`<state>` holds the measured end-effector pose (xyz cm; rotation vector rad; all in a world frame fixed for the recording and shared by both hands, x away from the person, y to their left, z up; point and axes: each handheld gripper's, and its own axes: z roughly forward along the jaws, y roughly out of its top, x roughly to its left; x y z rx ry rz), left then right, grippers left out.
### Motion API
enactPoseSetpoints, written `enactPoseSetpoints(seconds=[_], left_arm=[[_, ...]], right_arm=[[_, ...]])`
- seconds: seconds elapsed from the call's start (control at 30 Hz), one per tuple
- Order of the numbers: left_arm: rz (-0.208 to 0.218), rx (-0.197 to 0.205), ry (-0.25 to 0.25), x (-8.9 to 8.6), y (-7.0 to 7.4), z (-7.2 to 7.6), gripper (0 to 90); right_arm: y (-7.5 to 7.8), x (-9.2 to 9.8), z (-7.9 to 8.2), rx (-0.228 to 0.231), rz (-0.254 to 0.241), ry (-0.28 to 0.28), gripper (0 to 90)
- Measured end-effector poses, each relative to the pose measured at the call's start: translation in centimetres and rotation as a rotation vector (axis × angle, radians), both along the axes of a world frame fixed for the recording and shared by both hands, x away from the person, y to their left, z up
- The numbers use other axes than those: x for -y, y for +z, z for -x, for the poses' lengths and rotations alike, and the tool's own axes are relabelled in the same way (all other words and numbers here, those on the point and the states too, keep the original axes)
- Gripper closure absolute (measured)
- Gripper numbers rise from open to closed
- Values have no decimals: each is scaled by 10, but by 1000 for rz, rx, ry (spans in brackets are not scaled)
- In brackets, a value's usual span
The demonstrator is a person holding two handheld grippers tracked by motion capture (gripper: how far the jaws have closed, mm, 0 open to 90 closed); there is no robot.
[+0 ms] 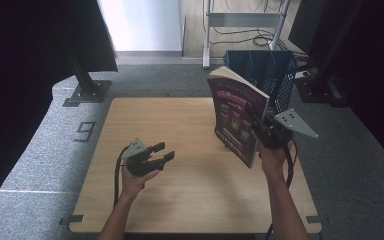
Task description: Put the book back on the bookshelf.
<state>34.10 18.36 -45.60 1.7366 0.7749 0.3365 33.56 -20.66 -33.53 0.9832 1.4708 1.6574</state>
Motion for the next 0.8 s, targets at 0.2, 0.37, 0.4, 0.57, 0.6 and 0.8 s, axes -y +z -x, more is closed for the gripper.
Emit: enactPoseSetpoints(seconds=[0.2, 0.37, 0.4, 0.57, 0.6, 0.8], left_arm=[[-1, -2, 0, 1, -1, 0, 423], [-5, -2, 0, 1, -1, 0, 424], [-5, -3, 0, 1, -1, 0, 424], [-3, -4, 3, 1, -1, -1, 424], [-4, -4, 3, 1, -1, -1, 424], [-3, -2, 4, 0, 0, -1, 424]], right_arm=[[3, 10, 0, 5, -7, -30, 818], [2, 16, -2, -3, -8, -51, 818], [2, 18, -3, -6, -9, -56, 818], [2, 24, -7, -12, -13, -77, 818], [2, 25, -8, -13, -14, -81, 818], [2, 29, -12, -20, -8, -102, 818]])
